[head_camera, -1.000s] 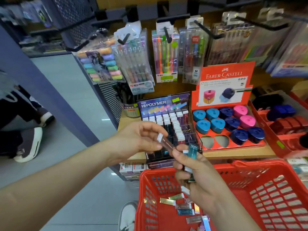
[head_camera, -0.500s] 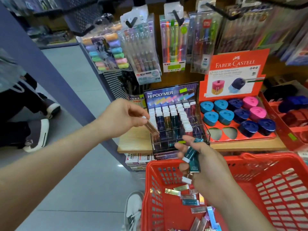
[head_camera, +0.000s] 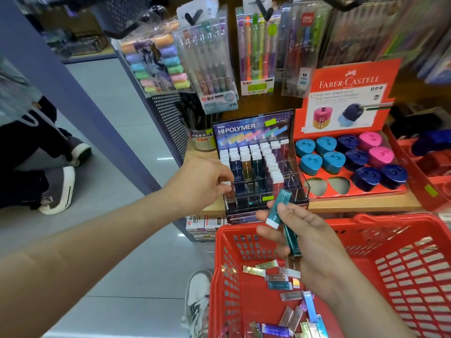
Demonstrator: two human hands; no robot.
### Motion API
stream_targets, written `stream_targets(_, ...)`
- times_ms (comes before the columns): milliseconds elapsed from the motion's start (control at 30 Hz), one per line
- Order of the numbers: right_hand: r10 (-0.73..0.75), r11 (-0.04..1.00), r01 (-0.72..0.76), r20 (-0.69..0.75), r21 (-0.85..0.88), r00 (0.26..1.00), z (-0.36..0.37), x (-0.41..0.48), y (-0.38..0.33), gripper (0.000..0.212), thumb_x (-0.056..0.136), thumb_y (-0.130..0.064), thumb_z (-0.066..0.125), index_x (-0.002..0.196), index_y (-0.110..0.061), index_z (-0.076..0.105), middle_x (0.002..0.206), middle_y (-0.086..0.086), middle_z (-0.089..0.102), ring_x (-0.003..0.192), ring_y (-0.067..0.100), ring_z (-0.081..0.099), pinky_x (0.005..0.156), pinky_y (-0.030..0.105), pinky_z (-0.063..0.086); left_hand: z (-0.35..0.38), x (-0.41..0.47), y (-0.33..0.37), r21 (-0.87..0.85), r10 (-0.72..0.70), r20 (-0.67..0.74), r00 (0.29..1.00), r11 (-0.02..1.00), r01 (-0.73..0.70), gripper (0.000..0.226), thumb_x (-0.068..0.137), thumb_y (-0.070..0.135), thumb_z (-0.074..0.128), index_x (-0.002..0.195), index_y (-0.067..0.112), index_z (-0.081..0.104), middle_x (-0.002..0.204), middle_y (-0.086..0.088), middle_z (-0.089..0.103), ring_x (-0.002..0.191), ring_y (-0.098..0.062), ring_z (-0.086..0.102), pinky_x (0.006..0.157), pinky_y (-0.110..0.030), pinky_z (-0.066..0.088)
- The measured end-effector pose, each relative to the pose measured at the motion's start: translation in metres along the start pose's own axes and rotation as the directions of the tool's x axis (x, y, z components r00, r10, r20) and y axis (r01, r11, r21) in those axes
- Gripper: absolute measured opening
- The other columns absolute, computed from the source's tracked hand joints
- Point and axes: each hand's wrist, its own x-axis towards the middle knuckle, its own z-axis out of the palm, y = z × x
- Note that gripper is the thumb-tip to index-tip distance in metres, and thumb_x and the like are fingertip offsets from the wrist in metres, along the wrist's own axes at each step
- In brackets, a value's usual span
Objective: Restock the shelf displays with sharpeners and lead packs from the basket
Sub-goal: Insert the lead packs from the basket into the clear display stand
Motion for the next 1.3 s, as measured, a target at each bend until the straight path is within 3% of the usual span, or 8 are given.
stream_targets(267, 0.012, 1.000, -0.012, 0.003, -0.008, 1.000, 0.001, -0.001, 0.001, 0.025, 0.084, -0.025, 0.064, 0.100, -0.007, 0.067, 0.068, 0.003, 0.061, 0.052, 0.009, 0.054, 0.034, 0.015, 0.031, 0.013, -0.004, -0.004, 0.233, 0.214, -0.031, 0.976, 0.951, -0.201, 0.020, 0.078, 0.020, 0.076, 0.092, 0.012, 0.065, 0.085, -0.004, 0.061, 0.081, -0.025, 0.061, 0.065, -0.036, 0.052)
stream_targets(433, -0.025, 1.000, 0.025, -0.004, -0.019, 1.000, 0.000, -0.001, -0.001, 0.028, 0.075, -0.025, 0.070, 0.099, -0.011, 0.071, 0.062, -0.006, 0.050, 0.050, 0.007, 0.043, 0.036, 0.015, 0.028, -0.001, 0.000, 0.014, -0.089, -0.106, -0.004, 0.994, 0.990, 0.106, 0.019, 0.086, 0.031, 0.068, 0.099, 0.021, 0.059, 0.087, 0.006, 0.061, 0.077, -0.006, 0.057, 0.069, -0.024, 0.050)
stream_targets(500, -0.036, 0.999, 0.036, -0.004, -0.020, 0.999, 0.000, -0.001, -0.003, 0.023, 0.079, -0.022, 0.069, 0.098, -0.010, 0.070, 0.064, -0.005, 0.052, 0.048, 0.007, 0.043, 0.036, 0.015, 0.028, -0.015, 0.004, 0.026, -0.553, -0.231, 0.283, 0.931, 0.754, 0.355, 0.012, 0.088, 0.026, 0.067, 0.092, 0.015, 0.062, 0.075, -0.001, 0.069, 0.063, -0.007, 0.061, 0.062, -0.021, 0.054)
stream_targets(600, -0.053, 0.998, 0.053, 0.006, -0.041, 0.999, 0.001, -0.002, -0.006, 0.026, 0.079, -0.024, 0.070, 0.100, -0.010, 0.067, 0.074, -0.001, 0.057, 0.047, 0.007, 0.042, 0.035, 0.016, 0.028, -0.027, 0.000, 0.041, -0.672, -0.030, 0.593, 0.805, 0.532, 0.515, 0.022, 0.086, 0.029, 0.063, 0.100, 0.012, 0.061, 0.082, -0.010, 0.071, 0.067, -0.015, 0.065, 0.064, -0.025, 0.055)
stream_targets(833, -0.068, 0.993, 0.073, 0.053, -0.098, 0.996, 0.001, -0.004, -0.011, 0.031, 0.065, -0.027, 0.074, 0.091, -0.011, 0.065, 0.061, -0.006, 0.052, 0.045, 0.007, 0.038, 0.035, 0.015, 0.027, -0.012, -0.007, 0.059, -0.783, -0.051, 0.511, 0.858, 0.384, 0.490, 0.009, 0.086, 0.022, 0.067, 0.090, 0.015, 0.063, 0.068, 0.005, 0.056, 0.062, -0.007, 0.052, 0.056, -0.020, 0.049)
stream_targets(1000, -0.035, 0.999, 0.035, 0.042, 0.016, 0.998, -0.002, -0.003, -0.012, 0.032, 0.082, -0.029, 0.068, 0.107, -0.008, 0.068, 0.071, 0.001, 0.056, 0.048, 0.008, 0.037, 0.036, 0.016, 0.023, -0.022, -0.001, 0.058, -0.862, -0.129, 0.478, 0.869, 0.117, 0.492, 0.007, 0.094, 0.010, 0.054, 0.088, 0.009, 0.057, 0.092, -0.016, 0.072, 0.083, -0.026, 0.071, 0.072, -0.030, 0.060)
stream_targets(1100, -0.007, 0.981, 0.002, 0.028, 0.195, 1.000, -0.005, 0.000, -0.013, 0.026, 0.093, -0.004, 0.050, 0.118, -0.004, 0.058, 0.077, 0.011, 0.064, 0.051, 0.011, 0.044, 0.038, 0.019, 0.032, -0.030, 0.008, 0.041, -0.861, -0.240, 0.418, 0.876, 0.204, 0.466, 0.011, 0.097, 0.016, 0.052, 0.086, 0.015, 0.054, 0.077, -0.012, 0.068, 0.064, -0.024, 0.069, 0.057, -0.027, 0.056)
stream_targets(1300, 0.017, 0.915, -0.076, 0.151, 0.395, 0.988, -0.016, 0.001, -0.016, 0.053, 0.090, 0.018, 0.033, 0.129, -0.013, 0.052, 0.107, 0.029, 0.069, 0.085, 0.029, 0.073, 0.060, 0.031, 0.058, -0.036, 0.026, -0.007, -0.533, -0.339, 0.237, 0.911, 0.738, 0.413, 0.029, 0.100, 0.007, 0.043, 0.119, 0.019, 0.061, 0.086, -0.005, 0.061, 0.067, -0.011, 0.054, 0.063, -0.022, 0.051)
